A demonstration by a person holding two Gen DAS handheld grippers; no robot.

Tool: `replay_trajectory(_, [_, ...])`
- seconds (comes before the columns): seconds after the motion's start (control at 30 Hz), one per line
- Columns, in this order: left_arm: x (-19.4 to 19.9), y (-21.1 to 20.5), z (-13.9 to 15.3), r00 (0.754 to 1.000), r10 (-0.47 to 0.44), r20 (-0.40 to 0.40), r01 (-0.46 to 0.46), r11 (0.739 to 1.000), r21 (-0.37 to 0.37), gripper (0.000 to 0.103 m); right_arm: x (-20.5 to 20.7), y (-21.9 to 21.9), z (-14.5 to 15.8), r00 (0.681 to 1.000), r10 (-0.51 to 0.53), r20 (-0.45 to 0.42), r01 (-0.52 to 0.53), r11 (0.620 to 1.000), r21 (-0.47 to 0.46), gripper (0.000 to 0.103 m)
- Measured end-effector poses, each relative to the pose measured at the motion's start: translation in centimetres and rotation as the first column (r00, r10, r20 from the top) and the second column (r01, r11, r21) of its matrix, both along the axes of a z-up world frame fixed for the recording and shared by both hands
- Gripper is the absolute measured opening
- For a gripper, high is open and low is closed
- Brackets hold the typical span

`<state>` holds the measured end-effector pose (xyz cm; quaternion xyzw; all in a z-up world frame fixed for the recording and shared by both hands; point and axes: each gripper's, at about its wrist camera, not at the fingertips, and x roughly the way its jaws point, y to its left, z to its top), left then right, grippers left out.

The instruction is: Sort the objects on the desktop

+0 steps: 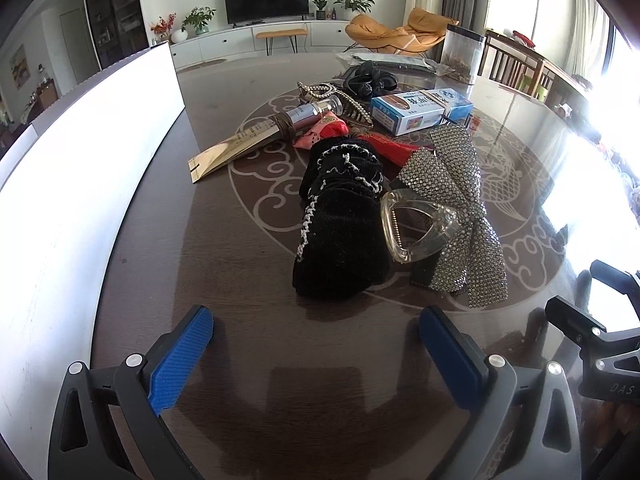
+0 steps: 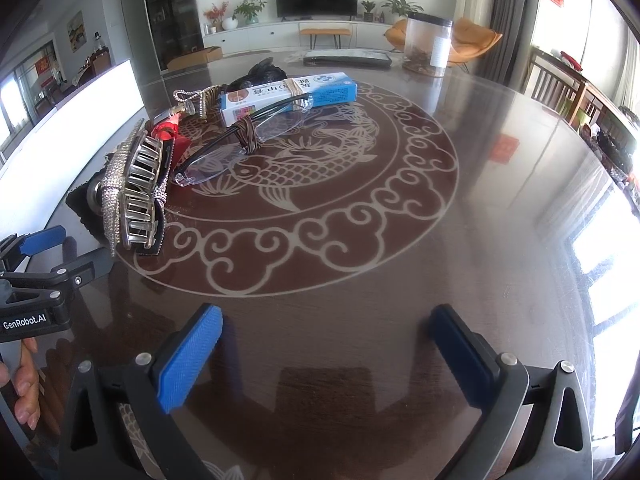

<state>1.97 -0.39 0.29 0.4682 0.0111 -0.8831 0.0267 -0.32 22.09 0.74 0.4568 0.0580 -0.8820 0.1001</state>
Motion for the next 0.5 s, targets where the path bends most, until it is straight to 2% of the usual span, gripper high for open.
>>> replay_trajectory(0.5, [-0.13,-0.04,0.0,1.0,0.002,-0.001,-0.002,1.0,-0.001,0.103,-0.02,-0.02,-0.01,1.0,0.0,0.0,0.0,1.0,0.0,0.103])
